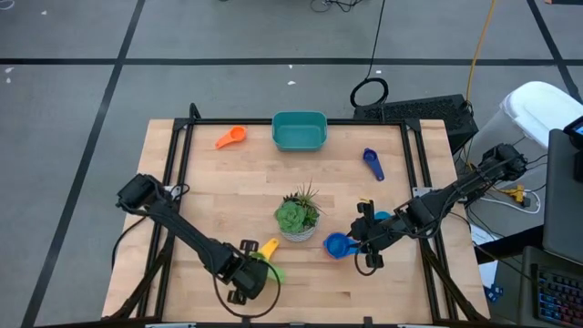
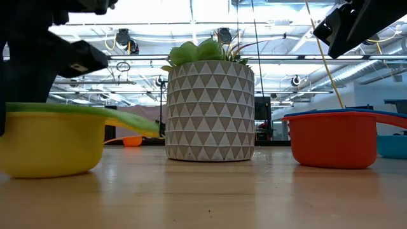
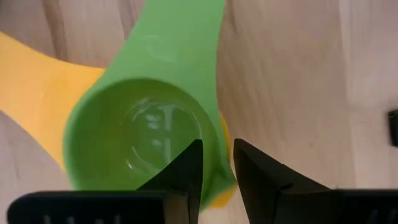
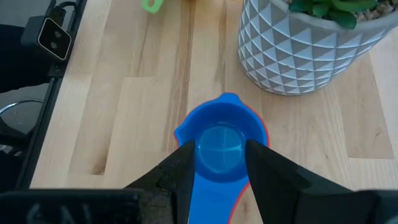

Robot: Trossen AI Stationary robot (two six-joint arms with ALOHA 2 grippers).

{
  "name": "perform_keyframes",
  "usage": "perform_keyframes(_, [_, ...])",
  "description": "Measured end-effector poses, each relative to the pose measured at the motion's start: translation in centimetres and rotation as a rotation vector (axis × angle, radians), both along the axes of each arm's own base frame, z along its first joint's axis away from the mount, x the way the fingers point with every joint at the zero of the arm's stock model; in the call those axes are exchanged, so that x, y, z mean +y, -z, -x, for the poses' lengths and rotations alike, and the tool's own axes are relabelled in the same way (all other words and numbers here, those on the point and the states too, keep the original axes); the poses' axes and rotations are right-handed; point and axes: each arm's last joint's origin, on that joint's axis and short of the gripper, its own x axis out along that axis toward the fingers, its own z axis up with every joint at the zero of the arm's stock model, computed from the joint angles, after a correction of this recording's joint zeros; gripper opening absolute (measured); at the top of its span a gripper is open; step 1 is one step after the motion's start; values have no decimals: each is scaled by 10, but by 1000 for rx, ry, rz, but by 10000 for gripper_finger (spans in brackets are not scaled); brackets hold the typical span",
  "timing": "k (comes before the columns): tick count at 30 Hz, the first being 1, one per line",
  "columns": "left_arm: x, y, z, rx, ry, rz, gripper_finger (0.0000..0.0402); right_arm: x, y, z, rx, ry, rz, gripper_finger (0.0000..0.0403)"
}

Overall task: Nest measuring cups in basket
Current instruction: Stack the nested measuring cups on top of the blue measuring cup

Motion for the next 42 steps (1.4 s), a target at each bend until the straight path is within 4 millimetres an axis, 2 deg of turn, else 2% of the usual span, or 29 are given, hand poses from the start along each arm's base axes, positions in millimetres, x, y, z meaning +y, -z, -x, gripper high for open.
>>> perform_keyframes(7, [4,14,-6,11,-21,-52,93,0,0,0,-1,0,-1,132])
perform_keyframes(10, [4,14,-9,-24,-11,-67,81,0,0,0,-5,0,-3,132])
perform_keyframes(13, [2,11,-12,-81,12,-71,39,0,-1,-2,-18,2,-11,132])
perform_keyframes(14, [1,10,-13,-103,17,-65,37,1,-2,-2,-26,2,-15,132])
perform_keyframes(28, [-8,1,-30,-327,18,-16,37,3,-6,-6,-85,2,-47,132])
perform_keyframes(34, [-15,-19,-43,-473,64,-23,37,0,-3,-3,-45,24,-1,132])
perform_keyframes(38, [-18,-40,-56,-584,121,-43,37,-8,7,8,107,102,56,132])
perform_keyframes(42, [-8,-49,-68,-646,152,-74,37,-14,13,18,230,181,83,132])
